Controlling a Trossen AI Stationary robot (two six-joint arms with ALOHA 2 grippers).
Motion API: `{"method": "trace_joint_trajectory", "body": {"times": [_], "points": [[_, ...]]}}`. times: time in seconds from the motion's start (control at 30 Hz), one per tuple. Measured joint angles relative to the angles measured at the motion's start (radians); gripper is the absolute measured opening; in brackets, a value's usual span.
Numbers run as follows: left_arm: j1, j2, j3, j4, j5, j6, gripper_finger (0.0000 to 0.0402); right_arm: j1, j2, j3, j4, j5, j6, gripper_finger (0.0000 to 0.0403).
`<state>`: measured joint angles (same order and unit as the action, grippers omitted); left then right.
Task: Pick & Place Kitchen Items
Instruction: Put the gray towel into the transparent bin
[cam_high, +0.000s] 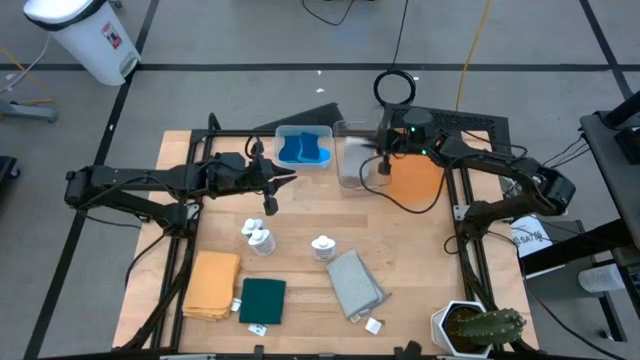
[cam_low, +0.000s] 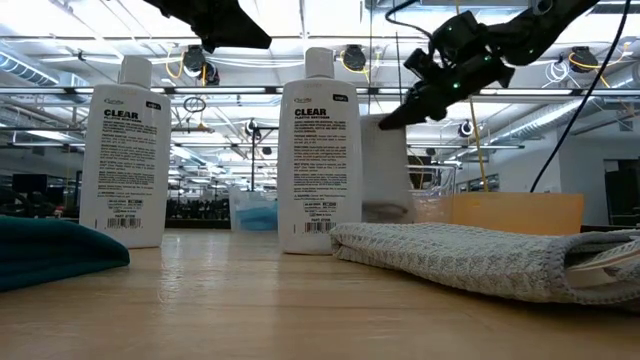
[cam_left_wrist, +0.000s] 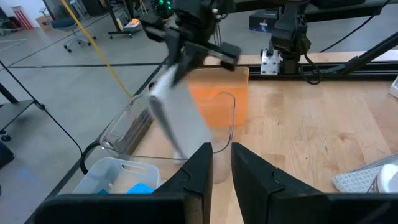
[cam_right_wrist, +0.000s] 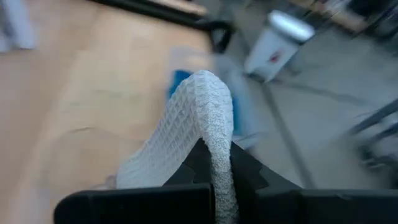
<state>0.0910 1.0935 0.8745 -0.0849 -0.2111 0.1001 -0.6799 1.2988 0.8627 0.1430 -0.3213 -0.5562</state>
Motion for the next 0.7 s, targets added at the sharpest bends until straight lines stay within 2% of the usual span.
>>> {"method": "trace_joint_trajectory", "body": {"times": [0.17,0.23,0.5,0.7], "points": [[0.0,0.0,0.0,0.006,0.0,0.0,0.0062,-0.071,0.064,0.0,0.237,0.044,-0.21,0.0002],[0.0,0.0,0.0,0.009,0.0,0.0,0.0063,-0.098,0.089,0.0,0.281,0.034,-0.269,0.0002],[0.0,0.0,0.0,0.008,0.0,0.0,0.0063,-0.102,0.203,-0.017,0.249,0.029,-0.278,0.0001],[0.0,0.0,0.0,0.007,0.0,0.007,0.0062,-0.065,0.206,-0.062,0.248,0.03,-0.215,0.0001]]}}
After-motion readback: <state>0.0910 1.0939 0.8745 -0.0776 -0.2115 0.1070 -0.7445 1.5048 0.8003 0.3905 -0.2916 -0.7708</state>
